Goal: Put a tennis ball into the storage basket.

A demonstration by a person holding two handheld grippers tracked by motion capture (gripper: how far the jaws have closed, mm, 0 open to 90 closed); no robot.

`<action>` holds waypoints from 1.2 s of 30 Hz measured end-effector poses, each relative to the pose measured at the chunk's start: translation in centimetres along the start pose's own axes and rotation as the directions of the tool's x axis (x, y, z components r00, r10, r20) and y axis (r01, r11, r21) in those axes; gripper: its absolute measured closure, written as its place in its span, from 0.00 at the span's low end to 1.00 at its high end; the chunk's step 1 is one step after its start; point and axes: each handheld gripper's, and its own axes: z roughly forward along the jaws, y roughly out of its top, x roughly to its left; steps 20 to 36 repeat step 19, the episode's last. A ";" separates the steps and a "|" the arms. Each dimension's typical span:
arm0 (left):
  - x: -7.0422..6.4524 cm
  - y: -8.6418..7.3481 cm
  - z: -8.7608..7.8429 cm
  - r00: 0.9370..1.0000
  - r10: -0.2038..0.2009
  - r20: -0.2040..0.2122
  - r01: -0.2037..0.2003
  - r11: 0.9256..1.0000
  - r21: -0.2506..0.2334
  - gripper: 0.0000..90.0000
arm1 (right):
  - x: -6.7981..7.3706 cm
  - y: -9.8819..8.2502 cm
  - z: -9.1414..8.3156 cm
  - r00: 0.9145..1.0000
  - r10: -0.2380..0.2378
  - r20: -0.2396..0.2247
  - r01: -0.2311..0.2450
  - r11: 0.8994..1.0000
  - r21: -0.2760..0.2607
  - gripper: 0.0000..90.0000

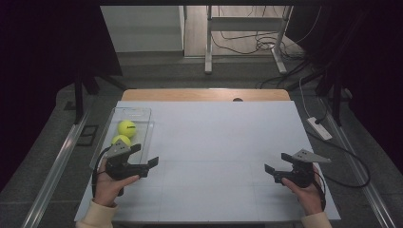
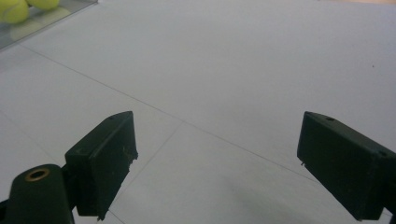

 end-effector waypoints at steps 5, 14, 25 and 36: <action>0.0 -0.1 0.3 1.000 0.010 -0.001 -0.010 1.000 0.006 0.13 | 0.0 -0.1 0.0 1.000 -0.003 -0.007 0.003 1.000 -0.010 0.13; 0.0 -0.1 0.4 1.000 0.014 -0.010 -0.014 1.000 0.004 0.13 | 0.3 -0.1 -0.1 1.000 -0.022 -0.021 0.022 1.000 -0.015 0.13; 0.2 -0.1 0.3 1.000 0.012 -0.014 -0.012 1.000 0.003 0.13 | 0.4 -0.1 0.0 0.999 -0.027 -0.026 0.026 1.000 -0.016 0.13; 0.2 -0.1 0.3 1.000 0.012 -0.014 -0.012 1.000 0.003 0.13 | 0.4 -0.1 0.0 0.999 -0.027 -0.026 0.026 1.000 -0.016 0.13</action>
